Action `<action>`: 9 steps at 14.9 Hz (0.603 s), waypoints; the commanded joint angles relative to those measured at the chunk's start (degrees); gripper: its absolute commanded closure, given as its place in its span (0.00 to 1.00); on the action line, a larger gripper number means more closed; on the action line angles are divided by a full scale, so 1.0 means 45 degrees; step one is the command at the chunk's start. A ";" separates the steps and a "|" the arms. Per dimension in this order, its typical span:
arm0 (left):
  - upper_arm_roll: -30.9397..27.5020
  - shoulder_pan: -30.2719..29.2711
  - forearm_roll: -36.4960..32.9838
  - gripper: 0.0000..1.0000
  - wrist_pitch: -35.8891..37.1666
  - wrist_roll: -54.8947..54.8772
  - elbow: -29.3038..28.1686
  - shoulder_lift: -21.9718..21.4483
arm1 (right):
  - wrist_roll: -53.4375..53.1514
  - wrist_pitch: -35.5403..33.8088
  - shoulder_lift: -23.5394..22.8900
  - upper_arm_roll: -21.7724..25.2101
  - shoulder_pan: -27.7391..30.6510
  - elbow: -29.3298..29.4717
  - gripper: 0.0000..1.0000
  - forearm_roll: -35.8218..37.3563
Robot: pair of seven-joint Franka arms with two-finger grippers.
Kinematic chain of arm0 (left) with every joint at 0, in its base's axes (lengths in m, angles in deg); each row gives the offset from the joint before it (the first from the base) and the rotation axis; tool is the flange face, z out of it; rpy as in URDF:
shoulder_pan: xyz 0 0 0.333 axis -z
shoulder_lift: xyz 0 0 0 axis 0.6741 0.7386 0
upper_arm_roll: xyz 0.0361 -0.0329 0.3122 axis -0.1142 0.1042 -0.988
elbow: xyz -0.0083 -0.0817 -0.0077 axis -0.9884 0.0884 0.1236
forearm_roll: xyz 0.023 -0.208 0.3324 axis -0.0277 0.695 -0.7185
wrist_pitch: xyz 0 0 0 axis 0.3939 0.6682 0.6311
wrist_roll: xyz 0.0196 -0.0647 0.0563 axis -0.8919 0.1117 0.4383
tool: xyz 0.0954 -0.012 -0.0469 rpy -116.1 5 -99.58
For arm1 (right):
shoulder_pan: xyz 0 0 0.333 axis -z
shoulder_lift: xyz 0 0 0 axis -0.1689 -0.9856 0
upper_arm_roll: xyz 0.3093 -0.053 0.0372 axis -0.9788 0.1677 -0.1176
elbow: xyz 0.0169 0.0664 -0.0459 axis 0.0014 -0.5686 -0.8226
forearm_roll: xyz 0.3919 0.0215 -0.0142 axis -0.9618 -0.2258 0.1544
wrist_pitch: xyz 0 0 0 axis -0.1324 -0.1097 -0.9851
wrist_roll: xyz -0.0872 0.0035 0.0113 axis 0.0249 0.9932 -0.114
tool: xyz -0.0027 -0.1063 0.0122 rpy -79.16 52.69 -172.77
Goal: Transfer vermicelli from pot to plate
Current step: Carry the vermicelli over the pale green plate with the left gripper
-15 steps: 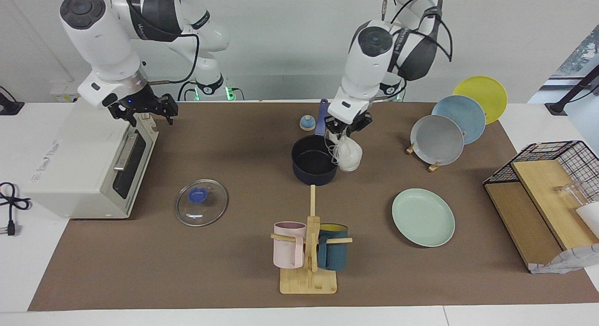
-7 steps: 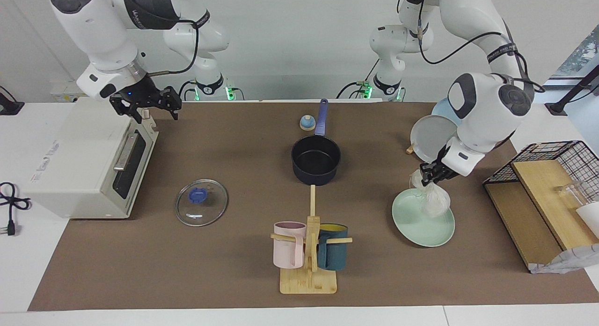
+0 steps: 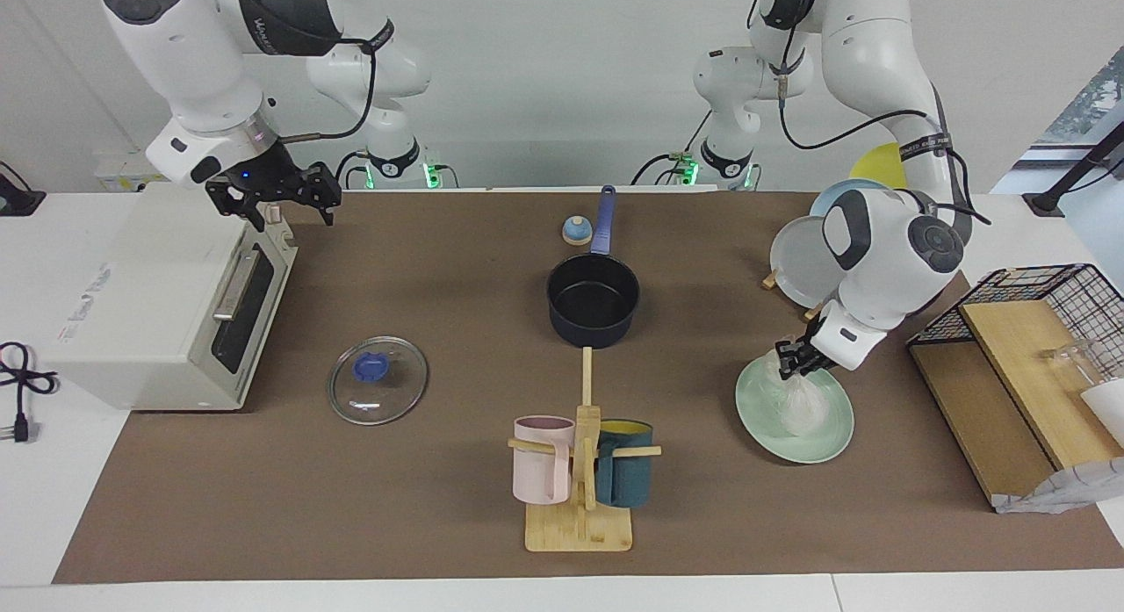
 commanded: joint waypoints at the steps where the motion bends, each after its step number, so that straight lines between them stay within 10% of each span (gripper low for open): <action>1: 0.0059 0.0024 -0.0311 1.00 -0.0629 -0.0401 -0.0186 0.0155 | -0.0024 -0.0271 -0.0049 -0.0028 -0.0012 0.0164 0.00 0.0120; 4: 0.0059 -0.0054 -0.0389 1.00 -0.0884 -0.1008 -0.0558 0.0077 | -0.0044 -0.0155 -0.0030 -0.0028 0.0007 0.0125 0.00 0.0061; 5: 0.0059 -0.0035 -0.0408 0.12 -0.0846 -0.0990 -0.0500 0.0077 | -0.0044 -0.0154 -0.0030 -0.0028 0.0007 0.0125 0.00 0.0061; 9: 0.0040 -0.0093 -0.0545 0.00 0.0204 -0.0892 0.0141 -0.0331 | -0.0083 -0.0192 0.0029 -0.0028 -0.0012 0.0105 0.00 0.0061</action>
